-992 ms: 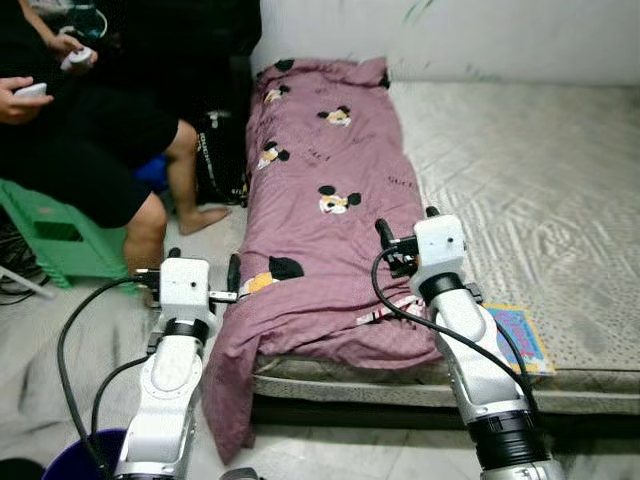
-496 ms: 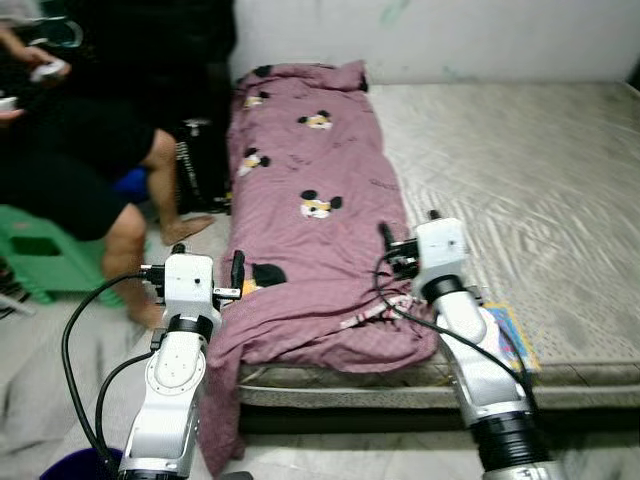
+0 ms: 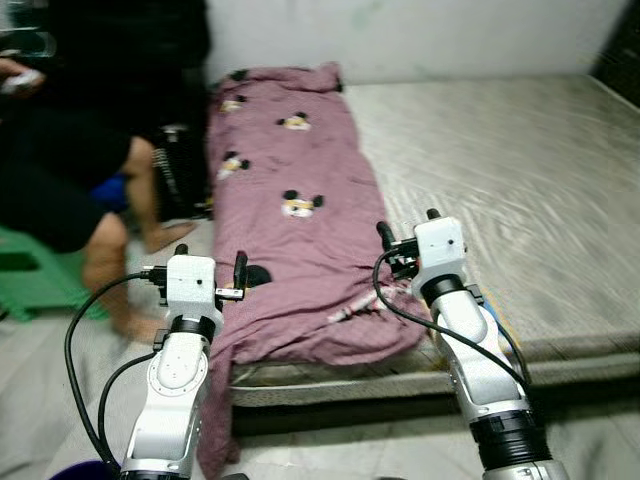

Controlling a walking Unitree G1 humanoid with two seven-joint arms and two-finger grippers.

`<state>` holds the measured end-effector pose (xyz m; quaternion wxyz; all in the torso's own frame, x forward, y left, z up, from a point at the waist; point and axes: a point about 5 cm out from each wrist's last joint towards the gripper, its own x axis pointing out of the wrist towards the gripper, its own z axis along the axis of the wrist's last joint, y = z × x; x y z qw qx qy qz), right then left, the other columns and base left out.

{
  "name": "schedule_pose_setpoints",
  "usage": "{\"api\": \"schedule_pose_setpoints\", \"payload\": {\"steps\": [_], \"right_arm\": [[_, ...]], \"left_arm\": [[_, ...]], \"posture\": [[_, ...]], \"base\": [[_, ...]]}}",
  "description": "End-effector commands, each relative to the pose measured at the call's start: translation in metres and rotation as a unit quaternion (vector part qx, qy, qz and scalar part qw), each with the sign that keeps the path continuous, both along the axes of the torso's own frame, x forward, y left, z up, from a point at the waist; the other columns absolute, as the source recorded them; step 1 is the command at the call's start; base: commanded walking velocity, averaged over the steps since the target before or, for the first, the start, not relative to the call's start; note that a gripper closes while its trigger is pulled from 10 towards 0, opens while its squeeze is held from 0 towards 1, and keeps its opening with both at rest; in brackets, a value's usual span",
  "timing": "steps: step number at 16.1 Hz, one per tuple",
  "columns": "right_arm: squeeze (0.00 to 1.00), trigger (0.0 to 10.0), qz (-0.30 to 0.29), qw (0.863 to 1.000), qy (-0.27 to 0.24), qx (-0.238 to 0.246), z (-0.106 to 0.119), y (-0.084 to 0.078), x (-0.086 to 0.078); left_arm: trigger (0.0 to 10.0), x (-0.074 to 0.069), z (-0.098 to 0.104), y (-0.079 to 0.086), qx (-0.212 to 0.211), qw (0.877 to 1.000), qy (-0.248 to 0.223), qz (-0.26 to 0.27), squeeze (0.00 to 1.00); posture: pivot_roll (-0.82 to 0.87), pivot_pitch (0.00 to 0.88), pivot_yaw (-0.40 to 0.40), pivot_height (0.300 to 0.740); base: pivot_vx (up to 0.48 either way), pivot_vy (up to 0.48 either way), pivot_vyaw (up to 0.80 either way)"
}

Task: Clean up the room

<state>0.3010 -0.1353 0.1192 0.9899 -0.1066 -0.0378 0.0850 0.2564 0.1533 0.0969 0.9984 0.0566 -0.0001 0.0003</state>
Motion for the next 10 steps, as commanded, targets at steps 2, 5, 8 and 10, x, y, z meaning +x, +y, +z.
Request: {"api": "schedule_pose_setpoints", "payload": {"steps": [2,5,8,10], "right_arm": [[0.0,10.0,0.011,1.0,-0.009,-0.001,0.0043,0.0051,0.0019],[0.0,10.0,0.012,1.0,-0.013,-0.013,0.005,0.0052,0.0022],[0.0,10.0,0.013,1.0,-0.012,-0.015,0.0043,0.0061,0.0015],[0.0,10.0,0.015,1.0,-0.013,-0.018,0.0039,0.0074,0.0007]], "left_arm": [[10.0,-0.0005,-0.0003,0.0025,0.009,1.0,0.002,0.001,0.0],[10.0,-0.0001,-0.0003,0.0022,0.007,1.0,0.001,0.001,0.0],[10.0,0.0003,-0.0002,0.0025,0.006,1.0,0.002,0.003,0.0],[10.0,0.0006,0.0,0.0025,0.004,1.0,0.002,0.002,0.0]], "posture": [[-0.07,0.0,0.011,0.74],[-0.07,0.0,0.01,0.74],[-0.07,0.0,0.01,0.74],[-0.07,0.0,0.012,0.74]], "base": [[0.0,0.0,0.0],[0.0,-0.24,0.0],[0.0,0.0,0.0],[0.0,0.0,0.8]]}}
